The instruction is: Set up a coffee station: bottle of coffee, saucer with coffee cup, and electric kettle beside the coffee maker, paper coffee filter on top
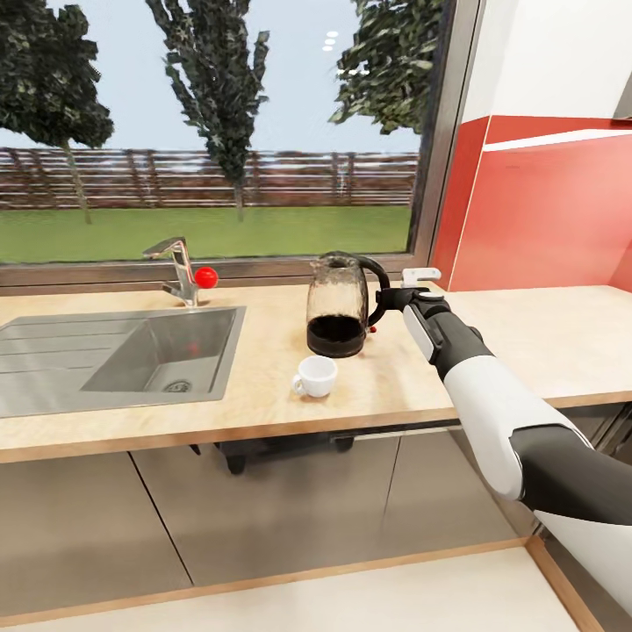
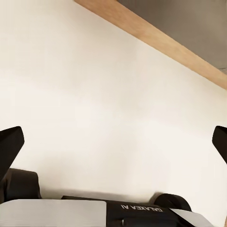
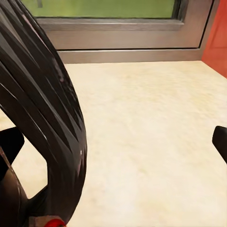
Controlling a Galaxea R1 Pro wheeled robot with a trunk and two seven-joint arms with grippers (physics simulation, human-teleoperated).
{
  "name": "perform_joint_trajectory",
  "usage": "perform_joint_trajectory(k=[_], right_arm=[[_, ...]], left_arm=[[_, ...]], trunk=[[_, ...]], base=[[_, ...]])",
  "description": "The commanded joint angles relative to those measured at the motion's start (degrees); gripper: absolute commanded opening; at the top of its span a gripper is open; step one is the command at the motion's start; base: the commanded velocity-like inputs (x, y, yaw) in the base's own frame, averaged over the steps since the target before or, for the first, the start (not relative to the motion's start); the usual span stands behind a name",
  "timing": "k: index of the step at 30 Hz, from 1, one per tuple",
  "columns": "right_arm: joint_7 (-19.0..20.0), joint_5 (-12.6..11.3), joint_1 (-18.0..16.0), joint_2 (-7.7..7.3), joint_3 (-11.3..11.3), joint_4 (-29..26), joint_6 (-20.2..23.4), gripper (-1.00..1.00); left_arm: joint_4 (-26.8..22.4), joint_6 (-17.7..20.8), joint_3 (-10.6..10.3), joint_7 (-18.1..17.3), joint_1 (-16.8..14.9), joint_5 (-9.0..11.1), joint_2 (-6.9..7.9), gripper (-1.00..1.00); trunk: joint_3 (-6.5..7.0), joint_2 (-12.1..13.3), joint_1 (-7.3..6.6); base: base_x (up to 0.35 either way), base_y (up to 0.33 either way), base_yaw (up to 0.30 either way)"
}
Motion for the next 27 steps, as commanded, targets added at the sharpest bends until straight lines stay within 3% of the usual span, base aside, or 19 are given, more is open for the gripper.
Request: perform_joint_trajectory(k=[1,20,21,27], right_arm=[[-0.5,-0.4,0.0,-0.06,0.4,-0.1,0.3,1.0],[-0.4,-0.6,0.0,-0.09,0.4,-0.1,0.3,1.0],[-0.4,-0.6,0.0,-0.09,0.4,-0.1,0.3,-1.0],[-0.4,-0.7,0.0,-0.09,0.4,-0.1,0.3,-1.0]], left_arm=[[0.0,0.2,0.0,-0.2,0.0,0.2,0.04,1.0],[0.0,0.2,0.0,-0.2,0.0,0.2,0.07,1.0],[0.0,0.2,0.0,-0.2,0.0,0.2,0.07,1.0],[0.0,0.2,0.0,-0.2,0.0,0.2,0.06,1.0]], trunk=[[-0.06,0.0,-0.01],[-0.06,0.0,-0.01],[-0.06,0.0,-0.01],[-0.06,0.0,-0.01]], base=[[0.001,0.0,0.0],[0.025,0.0,0.0],[0.0,0.0,0.0],[0.0,0.0,0.0]])
